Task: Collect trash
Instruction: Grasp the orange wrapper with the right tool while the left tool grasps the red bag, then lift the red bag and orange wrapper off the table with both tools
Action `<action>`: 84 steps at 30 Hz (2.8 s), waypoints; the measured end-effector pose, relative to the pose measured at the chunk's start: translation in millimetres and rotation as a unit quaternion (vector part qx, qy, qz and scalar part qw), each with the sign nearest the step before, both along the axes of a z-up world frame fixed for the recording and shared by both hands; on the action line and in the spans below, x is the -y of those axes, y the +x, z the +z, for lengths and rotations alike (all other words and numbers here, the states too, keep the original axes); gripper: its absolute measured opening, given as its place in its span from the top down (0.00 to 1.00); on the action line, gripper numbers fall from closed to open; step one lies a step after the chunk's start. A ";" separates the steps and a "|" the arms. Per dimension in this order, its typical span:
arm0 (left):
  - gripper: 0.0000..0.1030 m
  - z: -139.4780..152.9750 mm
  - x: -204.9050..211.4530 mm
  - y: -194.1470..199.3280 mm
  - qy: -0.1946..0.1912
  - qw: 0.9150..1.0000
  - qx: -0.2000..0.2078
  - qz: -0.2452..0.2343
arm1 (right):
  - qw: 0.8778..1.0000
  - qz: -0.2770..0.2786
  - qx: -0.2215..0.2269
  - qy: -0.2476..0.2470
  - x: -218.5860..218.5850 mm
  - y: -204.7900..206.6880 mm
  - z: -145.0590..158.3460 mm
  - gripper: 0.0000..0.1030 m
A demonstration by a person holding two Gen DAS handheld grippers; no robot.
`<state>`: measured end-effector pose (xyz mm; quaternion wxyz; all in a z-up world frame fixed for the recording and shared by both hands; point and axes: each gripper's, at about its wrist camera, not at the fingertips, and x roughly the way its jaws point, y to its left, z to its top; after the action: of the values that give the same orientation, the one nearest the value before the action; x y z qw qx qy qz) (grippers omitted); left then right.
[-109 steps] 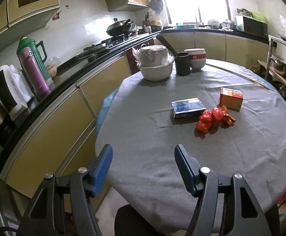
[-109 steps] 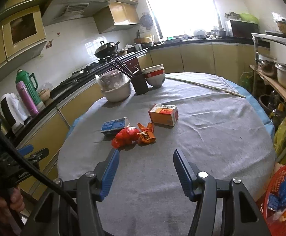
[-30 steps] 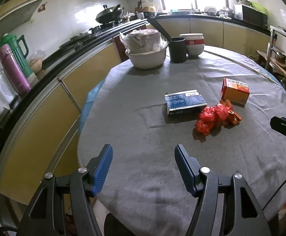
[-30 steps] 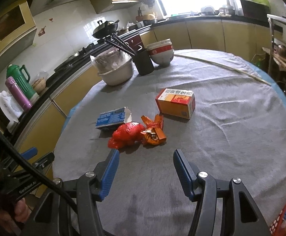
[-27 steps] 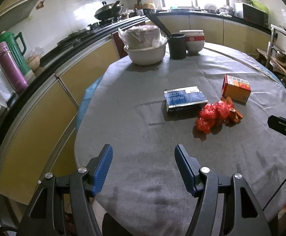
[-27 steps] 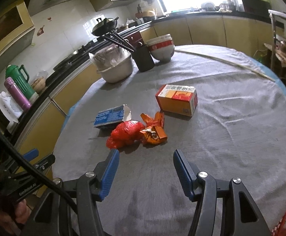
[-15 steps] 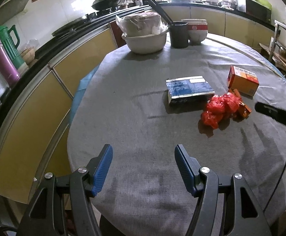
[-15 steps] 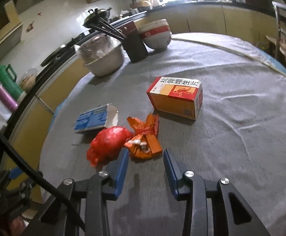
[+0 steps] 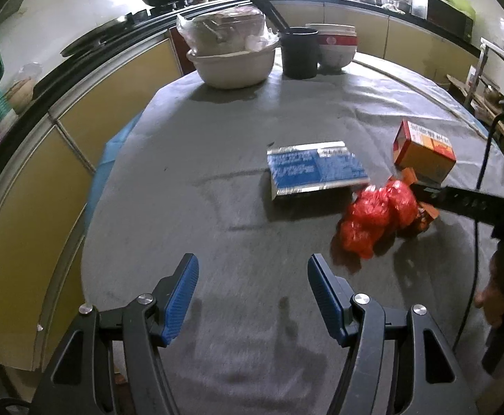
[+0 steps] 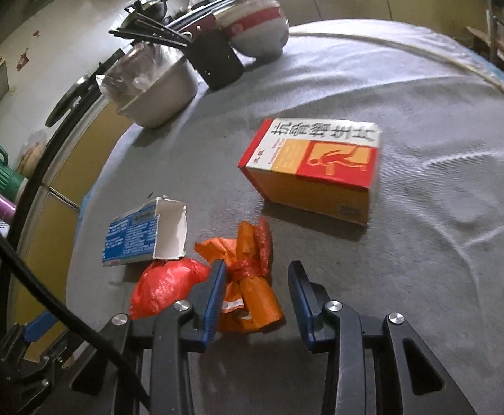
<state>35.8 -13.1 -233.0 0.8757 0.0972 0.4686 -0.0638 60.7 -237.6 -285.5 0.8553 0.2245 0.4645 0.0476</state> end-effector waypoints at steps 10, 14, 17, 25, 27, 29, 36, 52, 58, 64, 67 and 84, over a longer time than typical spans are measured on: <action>0.36 -4.0 -2.1 15.6 -0.037 0.999 -0.030 -0.005 | 0.999 0.042 0.018 -0.029 -20.6 3.6 -3.8 0.71; 0.36 -10.1 3.6 24.0 -0.068 0.996 -0.062 -0.018 | 0.999 0.034 0.024 -0.012 -12.6 -10.1 -5.8 0.73; 0.36 -14.6 13.6 28.9 -0.091 0.992 -0.077 -0.031 | 0.999 0.030 0.022 -0.009 -5.0 -20.9 -6.2 0.73; 0.36 -26.1 39.9 50.3 -0.142 0.985 -0.090 -0.047 | 1.000 0.015 0.003 -0.021 13.8 -57.0 -4.2 0.73; 0.42 -28.7 44.6 53.7 -0.153 0.983 -0.087 -0.054 | 1.000 0.015 0.002 -0.016 15.6 -62.0 -4.8 0.73; 0.57 -30.7 46.5 55.7 -0.173 0.978 -0.098 -0.066 | 1.000 0.014 0.003 -0.014 15.7 -63.5 -5.3 0.73; 0.71 -30.3 53.9 43.6 -0.183 0.977 -0.084 -0.077 | 1.000 0.005 0.004 -0.009 13.3 -67.3 -5.6 0.73; 0.74 5.8 22.3 -36.2 -0.157 0.985 -0.025 -0.063 | 0.999 0.009 0.035 -0.015 -4.4 -107.8 22.7 0.73; 0.74 19.9 13.1 -64.9 -0.122 0.991 0.000 -0.057 | 0.998 0.014 0.052 -0.024 -13.8 -132.4 35.4 0.73; 0.74 28.7 6.7 -83.4 -0.108 0.993 0.016 -0.045 | 0.997 0.013 0.071 -0.029 -16.1 -154.1 49.7 0.73; 0.74 33.2 5.6 -91.6 -0.096 0.994 0.028 -0.038 | 0.996 0.015 0.080 -0.032 -16.9 -165.7 56.4 0.73; 0.74 49.9 11.9 -115.7 -0.071 0.995 0.065 -0.028 | 0.994 0.015 0.102 -0.029 -10.8 -197.5 71.4 0.73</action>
<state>-79.9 -25.0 -183.1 0.9067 0.0511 0.4025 -0.1148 -136.8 -226.8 -214.1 0.9038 0.1866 0.3789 0.0693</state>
